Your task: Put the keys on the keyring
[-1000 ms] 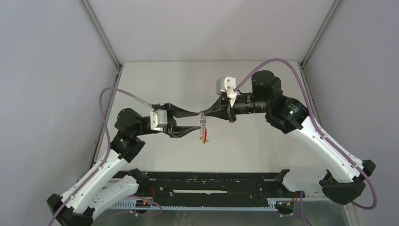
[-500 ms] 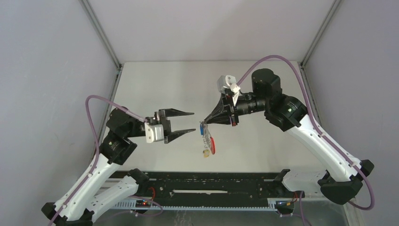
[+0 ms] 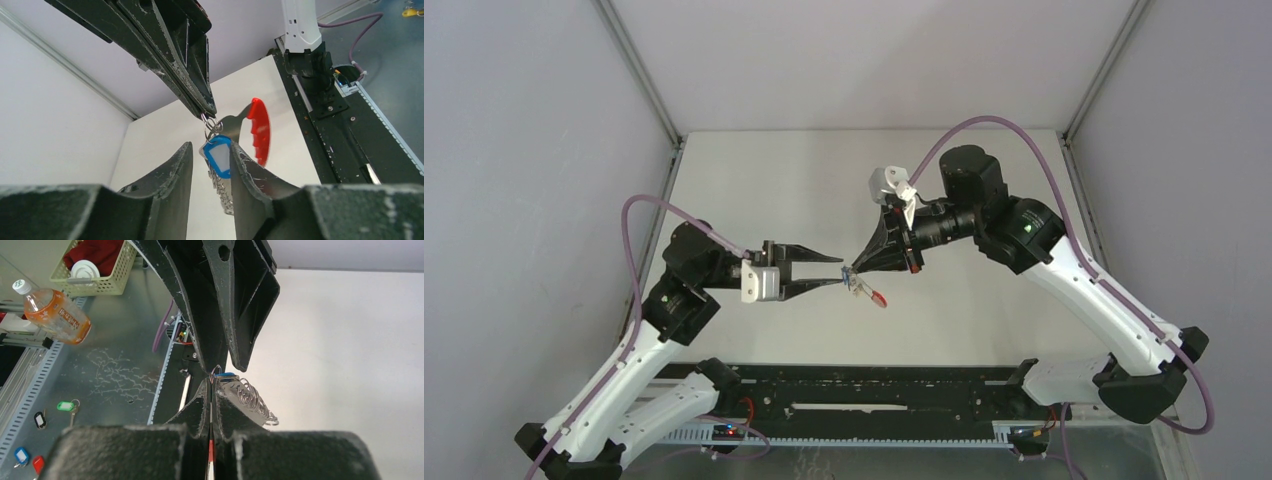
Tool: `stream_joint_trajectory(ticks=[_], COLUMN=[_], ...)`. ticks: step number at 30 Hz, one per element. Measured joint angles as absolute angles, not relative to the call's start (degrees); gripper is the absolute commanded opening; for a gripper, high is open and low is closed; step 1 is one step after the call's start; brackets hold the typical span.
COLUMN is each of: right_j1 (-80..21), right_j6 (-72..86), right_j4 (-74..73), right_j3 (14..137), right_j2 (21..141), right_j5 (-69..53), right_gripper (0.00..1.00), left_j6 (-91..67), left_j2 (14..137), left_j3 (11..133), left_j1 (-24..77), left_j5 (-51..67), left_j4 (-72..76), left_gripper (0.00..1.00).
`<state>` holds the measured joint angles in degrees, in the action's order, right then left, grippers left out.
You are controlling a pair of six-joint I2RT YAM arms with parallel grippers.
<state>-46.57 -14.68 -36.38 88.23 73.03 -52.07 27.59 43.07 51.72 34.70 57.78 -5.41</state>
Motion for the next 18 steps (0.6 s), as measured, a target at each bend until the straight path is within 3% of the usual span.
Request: stream_joint_trajectory(ticks=[5, 18], right_j1=[-47.0, -47.5], right_j6=[-15.3, -16.2], right_j4=[-38.3, -40.6], right_j3=[89.7, 90.8], right_j2=[74.4, 76.1], right_j5=[-52.0, -51.4], right_gripper=[0.00, 0.00], left_j6=[28.5, 34.4], left_j2=[43.1, 42.7], left_j3=[51.7, 51.7], left_j1=[34.7, 34.7], left_j5=[57.8, 58.0], left_j4=[-5.7, -10.0], left_gripper=[0.30, 0.03])
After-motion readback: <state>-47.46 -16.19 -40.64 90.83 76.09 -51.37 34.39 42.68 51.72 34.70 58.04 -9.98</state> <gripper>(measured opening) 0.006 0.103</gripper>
